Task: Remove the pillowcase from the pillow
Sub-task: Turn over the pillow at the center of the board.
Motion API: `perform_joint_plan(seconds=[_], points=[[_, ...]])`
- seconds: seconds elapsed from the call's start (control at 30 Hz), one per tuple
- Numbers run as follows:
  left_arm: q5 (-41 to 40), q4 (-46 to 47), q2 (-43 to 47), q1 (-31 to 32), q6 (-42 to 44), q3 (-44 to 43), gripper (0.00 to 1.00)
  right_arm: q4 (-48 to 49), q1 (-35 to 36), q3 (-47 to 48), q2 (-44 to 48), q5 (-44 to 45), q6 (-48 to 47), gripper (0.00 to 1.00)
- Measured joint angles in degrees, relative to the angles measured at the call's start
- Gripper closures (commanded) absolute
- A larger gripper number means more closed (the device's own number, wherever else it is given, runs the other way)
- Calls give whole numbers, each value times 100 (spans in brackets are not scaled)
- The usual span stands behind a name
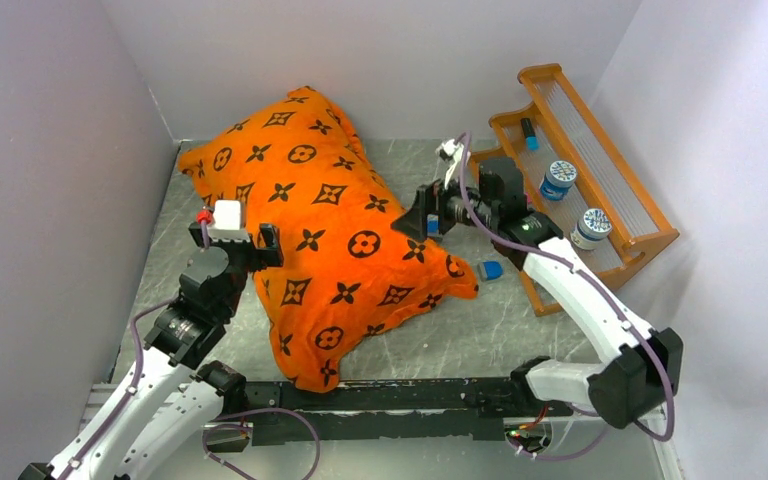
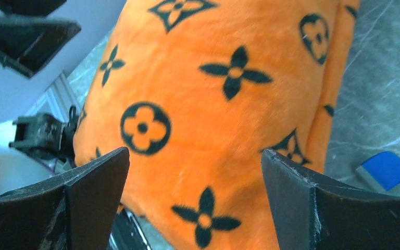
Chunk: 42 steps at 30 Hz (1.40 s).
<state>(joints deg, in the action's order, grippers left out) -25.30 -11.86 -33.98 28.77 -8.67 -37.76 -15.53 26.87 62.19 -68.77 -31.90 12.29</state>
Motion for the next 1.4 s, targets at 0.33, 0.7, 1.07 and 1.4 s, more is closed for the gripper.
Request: perform_joint_plan(seconds=[0.33, 0.7, 1.07, 1.4], points=[[109, -4, -195, -31, 0, -79, 3, 568, -225, 920, -1858, -190, 584, 0], [260, -2, -492, -59, -2, -87, 3, 1823, -149, 1029, -3392, -1309, 1475, 15], [647, 4, -1005, -85, -7, -101, 3, 2332, 107, 1405, -3788, -2024, 1652, 99], [522, -127, -1692, -120, -1054, -619, 3, 732, 203, 2339, -3735, -1759, 625, 100]])
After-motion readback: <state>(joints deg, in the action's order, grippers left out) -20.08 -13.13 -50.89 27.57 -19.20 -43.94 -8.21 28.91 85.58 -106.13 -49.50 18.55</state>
